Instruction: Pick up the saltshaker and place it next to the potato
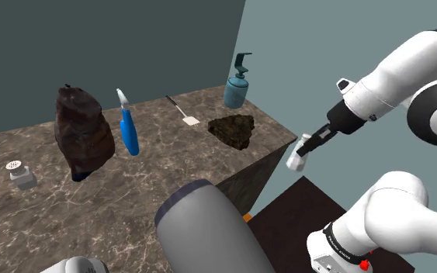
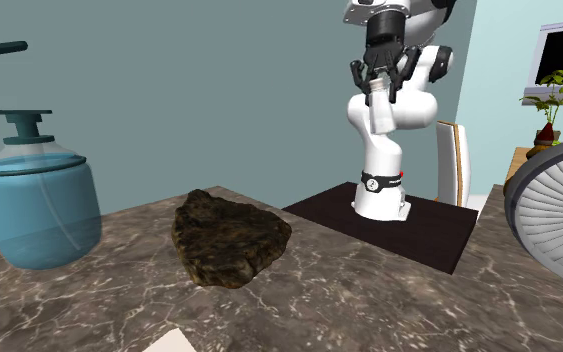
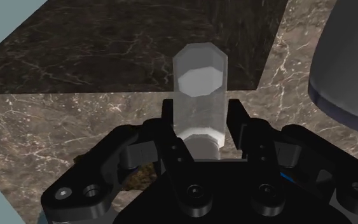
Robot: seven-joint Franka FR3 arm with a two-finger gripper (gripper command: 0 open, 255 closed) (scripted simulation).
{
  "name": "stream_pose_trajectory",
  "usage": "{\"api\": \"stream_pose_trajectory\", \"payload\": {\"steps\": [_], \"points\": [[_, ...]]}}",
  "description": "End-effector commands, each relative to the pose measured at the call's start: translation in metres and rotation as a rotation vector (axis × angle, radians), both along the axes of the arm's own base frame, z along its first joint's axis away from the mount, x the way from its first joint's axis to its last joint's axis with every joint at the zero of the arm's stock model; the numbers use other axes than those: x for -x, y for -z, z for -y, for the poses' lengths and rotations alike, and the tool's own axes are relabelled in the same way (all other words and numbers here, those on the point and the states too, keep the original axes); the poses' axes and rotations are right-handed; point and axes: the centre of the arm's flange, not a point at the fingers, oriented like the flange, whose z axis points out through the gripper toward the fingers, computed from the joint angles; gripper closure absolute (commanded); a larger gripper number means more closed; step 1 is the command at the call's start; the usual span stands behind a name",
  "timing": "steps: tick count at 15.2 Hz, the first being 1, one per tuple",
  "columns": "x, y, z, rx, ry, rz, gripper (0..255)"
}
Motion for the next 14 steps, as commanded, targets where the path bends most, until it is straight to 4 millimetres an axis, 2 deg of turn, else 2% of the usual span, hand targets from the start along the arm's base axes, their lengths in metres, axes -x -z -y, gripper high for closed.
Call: {"api": "stream_pose_trajectory", "payload": {"steps": [1,14], "points": [[0.017,0.0,-0.02,0.0,0.002,-0.001,255],[0.125,-0.001,-0.154,0.0,0.002,-0.001,255]]}}
